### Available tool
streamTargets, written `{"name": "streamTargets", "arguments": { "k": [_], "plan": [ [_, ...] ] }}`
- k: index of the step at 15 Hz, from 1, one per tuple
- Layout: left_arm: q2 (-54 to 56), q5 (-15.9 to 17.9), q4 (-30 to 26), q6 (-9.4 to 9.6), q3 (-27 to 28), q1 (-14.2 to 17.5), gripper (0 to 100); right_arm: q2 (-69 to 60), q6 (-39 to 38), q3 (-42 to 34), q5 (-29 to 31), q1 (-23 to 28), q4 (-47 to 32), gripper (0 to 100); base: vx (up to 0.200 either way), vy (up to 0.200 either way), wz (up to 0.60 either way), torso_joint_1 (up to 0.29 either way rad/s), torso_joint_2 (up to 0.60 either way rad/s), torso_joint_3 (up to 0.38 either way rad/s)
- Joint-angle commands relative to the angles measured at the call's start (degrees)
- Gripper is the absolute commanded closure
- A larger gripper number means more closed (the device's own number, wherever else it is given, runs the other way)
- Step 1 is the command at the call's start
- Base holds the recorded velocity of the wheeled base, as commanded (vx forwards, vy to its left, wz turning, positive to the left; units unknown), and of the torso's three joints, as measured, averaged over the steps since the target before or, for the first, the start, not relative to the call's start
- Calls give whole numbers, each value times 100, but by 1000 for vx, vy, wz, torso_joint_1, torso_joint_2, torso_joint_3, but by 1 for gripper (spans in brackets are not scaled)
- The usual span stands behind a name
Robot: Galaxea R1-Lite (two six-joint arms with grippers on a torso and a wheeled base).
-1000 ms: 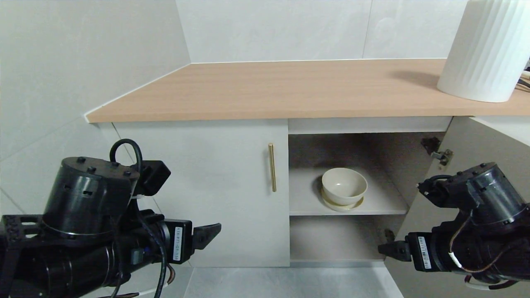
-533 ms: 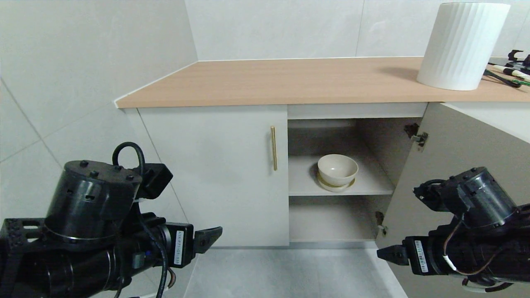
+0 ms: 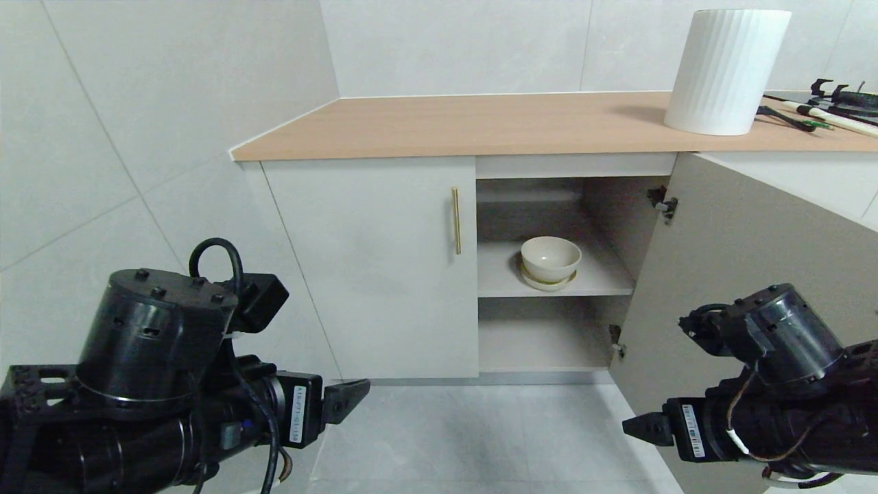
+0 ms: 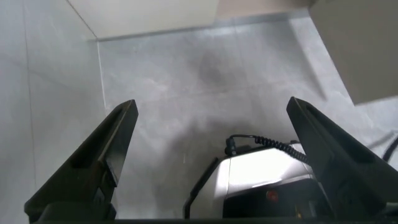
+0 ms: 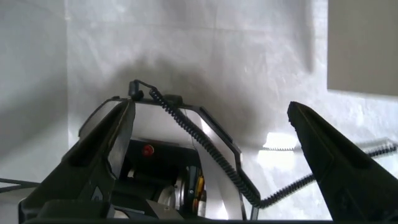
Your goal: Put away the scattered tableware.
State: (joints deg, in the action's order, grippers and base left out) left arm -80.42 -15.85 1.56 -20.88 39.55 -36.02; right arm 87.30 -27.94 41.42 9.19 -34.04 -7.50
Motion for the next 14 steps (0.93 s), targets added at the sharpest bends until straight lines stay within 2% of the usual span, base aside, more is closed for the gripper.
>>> {"name": "streamTargets", "arguments": {
  "k": [1, 6, 10, 11, 14],
  "plan": [
    [-17, -6, 2, 5, -26, -1, 0, 42, -1, -3, 21, 2, 3, 0, 0, 0, 0, 0, 0, 0],
    [-17, -6, 11, 5, -35, -1, 0, 7, 17, -12, 373, 2, -15, 0, 0, 0, 0, 0, 0, 0],
    [-26, -6, 2, 14, -35, -1, 0, -90, 105, 6, 549, -7, -419, 0, 0, 0, 0, 0, 0, 0],
    [-44, -15, 2, 32, -35, -1, 0, -90, 122, 6, 830, -7, -472, 0, 0, 0, 0, 0, 0, 0],
    [-53, -15, 2, 32, -43, -72, 0, -90, 131, 32, 979, -7, -718, 0, 0, -200, 0, -1, 2, 1]
  ]
}}
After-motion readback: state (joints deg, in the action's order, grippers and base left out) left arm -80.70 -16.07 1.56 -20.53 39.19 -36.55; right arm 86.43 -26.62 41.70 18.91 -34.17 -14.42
